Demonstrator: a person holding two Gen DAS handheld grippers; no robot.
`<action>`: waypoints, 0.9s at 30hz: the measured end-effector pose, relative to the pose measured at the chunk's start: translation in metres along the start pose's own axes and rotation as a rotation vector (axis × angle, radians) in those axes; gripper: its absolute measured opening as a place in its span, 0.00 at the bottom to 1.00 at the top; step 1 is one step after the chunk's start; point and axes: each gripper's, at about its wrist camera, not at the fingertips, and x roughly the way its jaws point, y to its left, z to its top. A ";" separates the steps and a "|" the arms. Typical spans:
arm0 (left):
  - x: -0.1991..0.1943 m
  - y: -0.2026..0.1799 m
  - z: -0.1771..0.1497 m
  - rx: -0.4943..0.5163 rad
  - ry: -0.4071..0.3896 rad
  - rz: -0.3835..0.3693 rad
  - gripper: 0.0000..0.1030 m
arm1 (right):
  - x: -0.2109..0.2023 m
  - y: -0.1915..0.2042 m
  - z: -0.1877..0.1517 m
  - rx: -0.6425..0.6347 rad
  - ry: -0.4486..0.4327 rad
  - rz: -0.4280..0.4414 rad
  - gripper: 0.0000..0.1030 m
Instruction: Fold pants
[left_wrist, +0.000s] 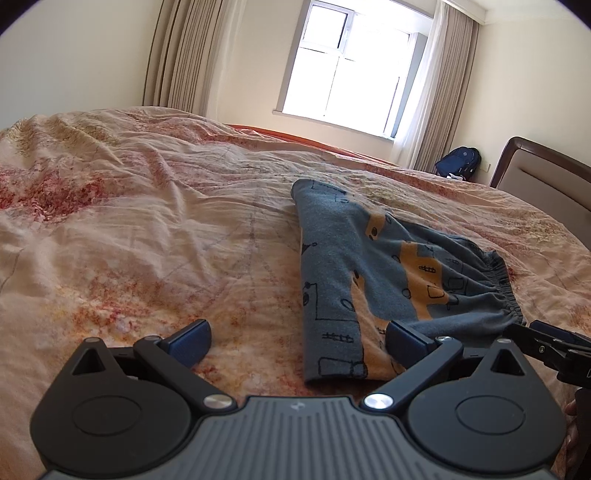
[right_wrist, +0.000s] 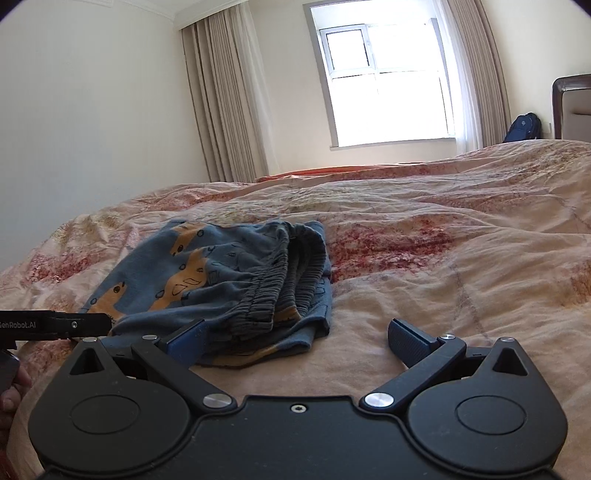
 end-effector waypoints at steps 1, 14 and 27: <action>0.002 0.001 0.005 -0.008 0.005 0.002 1.00 | 0.003 0.000 0.003 0.004 0.008 0.021 1.00; 0.058 -0.005 0.048 0.015 0.099 0.002 1.00 | 0.073 -0.013 0.049 0.153 0.196 0.214 1.00; 0.063 0.000 0.031 0.003 0.057 -0.012 1.00 | 0.074 -0.032 0.029 0.252 0.123 0.291 1.00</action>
